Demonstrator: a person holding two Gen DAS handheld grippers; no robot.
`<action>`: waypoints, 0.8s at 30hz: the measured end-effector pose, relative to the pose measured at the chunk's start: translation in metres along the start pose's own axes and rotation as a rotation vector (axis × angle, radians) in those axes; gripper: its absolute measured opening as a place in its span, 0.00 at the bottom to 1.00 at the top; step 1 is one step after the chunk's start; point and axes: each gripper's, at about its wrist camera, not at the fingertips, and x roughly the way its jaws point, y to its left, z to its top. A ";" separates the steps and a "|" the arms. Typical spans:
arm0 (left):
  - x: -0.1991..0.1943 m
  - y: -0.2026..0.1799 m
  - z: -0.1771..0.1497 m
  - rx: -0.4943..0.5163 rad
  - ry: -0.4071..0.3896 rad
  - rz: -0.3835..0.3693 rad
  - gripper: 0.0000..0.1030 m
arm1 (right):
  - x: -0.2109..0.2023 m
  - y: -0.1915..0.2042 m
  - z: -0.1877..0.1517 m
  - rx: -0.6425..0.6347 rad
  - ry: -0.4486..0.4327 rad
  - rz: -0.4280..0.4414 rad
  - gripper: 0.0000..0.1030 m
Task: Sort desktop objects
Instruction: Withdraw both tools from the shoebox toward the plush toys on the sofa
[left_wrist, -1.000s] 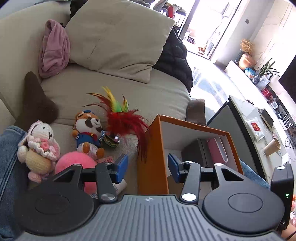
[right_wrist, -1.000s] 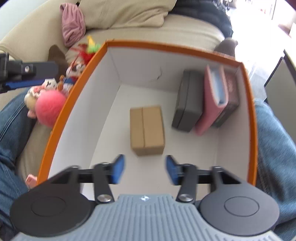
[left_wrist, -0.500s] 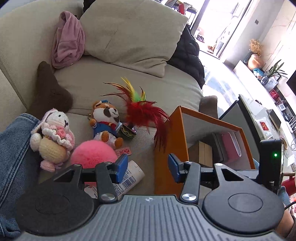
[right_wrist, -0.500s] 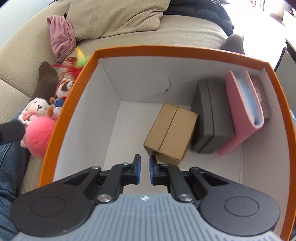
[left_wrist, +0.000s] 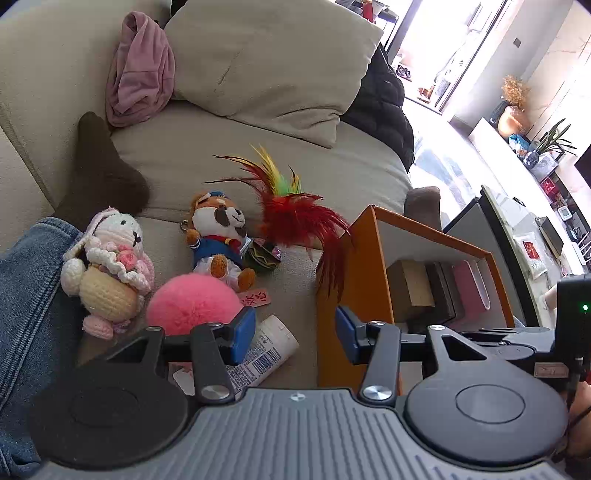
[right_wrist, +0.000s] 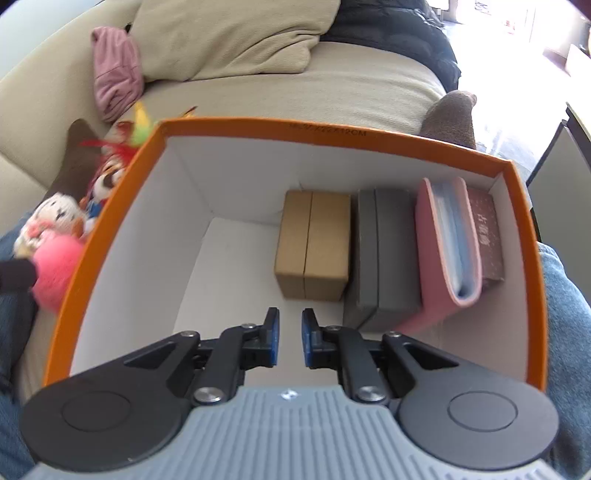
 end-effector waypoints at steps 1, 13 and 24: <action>0.001 0.000 0.000 -0.001 0.003 -0.004 0.54 | -0.003 -0.001 -0.003 -0.019 0.008 -0.024 0.15; -0.024 0.007 -0.006 -0.006 -0.016 0.028 0.54 | 0.005 -0.015 0.002 -0.041 -0.018 -0.105 0.15; -0.092 0.053 -0.002 -0.041 -0.066 0.154 0.54 | -0.074 0.039 -0.007 -0.195 -0.268 0.102 0.23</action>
